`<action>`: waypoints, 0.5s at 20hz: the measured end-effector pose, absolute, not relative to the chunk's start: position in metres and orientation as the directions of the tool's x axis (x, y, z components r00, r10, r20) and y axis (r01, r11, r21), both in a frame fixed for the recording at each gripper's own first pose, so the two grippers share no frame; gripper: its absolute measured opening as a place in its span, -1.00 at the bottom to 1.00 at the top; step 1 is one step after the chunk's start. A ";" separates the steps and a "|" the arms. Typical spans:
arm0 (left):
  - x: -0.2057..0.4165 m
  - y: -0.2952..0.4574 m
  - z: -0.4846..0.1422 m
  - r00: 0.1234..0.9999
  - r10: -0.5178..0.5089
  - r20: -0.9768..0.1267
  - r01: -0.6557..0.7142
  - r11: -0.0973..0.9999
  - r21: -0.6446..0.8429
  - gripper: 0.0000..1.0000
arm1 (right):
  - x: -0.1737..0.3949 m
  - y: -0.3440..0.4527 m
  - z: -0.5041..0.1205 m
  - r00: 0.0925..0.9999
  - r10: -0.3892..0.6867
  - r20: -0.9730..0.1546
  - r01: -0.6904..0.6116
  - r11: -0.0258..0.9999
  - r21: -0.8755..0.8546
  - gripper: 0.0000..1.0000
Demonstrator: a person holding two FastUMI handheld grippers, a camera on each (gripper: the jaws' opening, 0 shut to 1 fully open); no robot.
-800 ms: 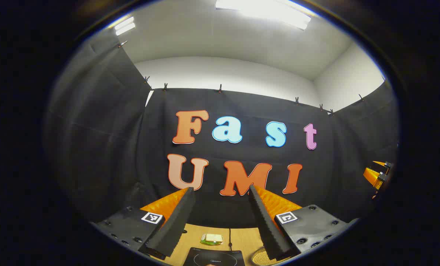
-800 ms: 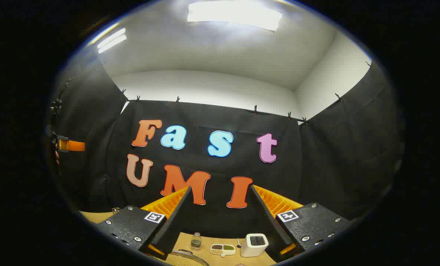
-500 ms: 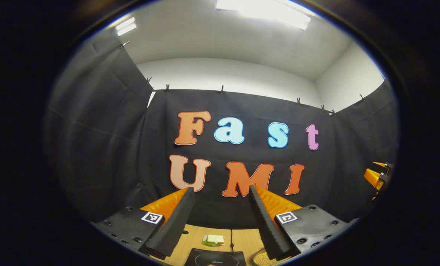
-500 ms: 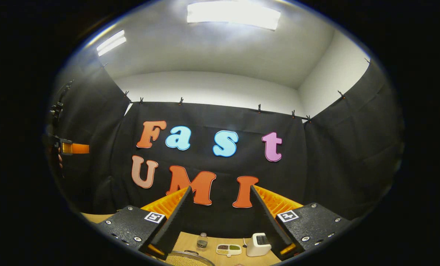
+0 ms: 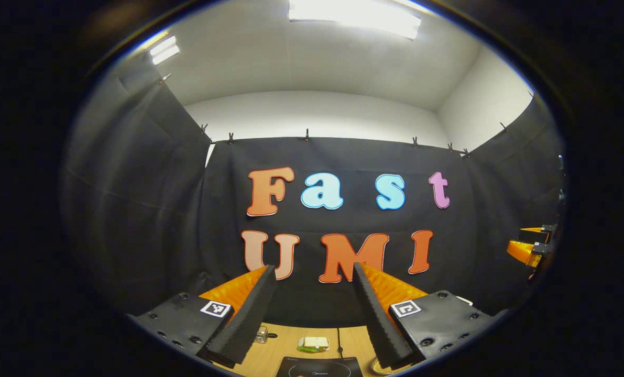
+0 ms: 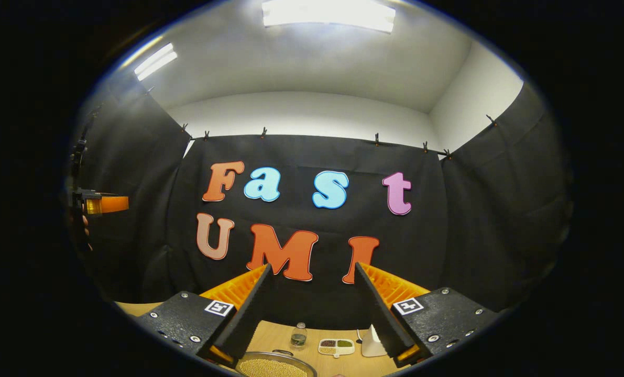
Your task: First push the handle of the pot to place it horizontally, then grasp the pot with both hands and set it on the induction cooktop.
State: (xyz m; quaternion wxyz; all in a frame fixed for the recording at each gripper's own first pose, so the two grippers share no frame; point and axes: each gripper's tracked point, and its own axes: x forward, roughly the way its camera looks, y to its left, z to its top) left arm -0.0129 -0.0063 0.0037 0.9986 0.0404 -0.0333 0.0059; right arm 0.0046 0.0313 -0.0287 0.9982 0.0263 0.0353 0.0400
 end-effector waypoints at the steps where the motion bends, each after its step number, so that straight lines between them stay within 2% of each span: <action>1: -0.015 -0.006 0.005 0.997 0.010 0.075 -0.016 0.997 0.080 0.90 | 0.003 0.030 -0.030 0.994 0.083 -0.069 -0.079 0.995 0.058 0.89; 6: -0.022 -0.001 0.013 0.992 0.027 0.123 -0.037 0.996 0.086 0.90 | -0.004 0.038 -0.035 0.993 0.100 -0.065 -0.096 0.993 0.073 0.89; 10: -0.027 -0.001 0.010 0.992 0.027 0.124 -0.039 0.995 0.095 0.87 | -0.011 0.052 -0.061 0.983 0.143 -0.112 -0.132 0.987 0.093 0.89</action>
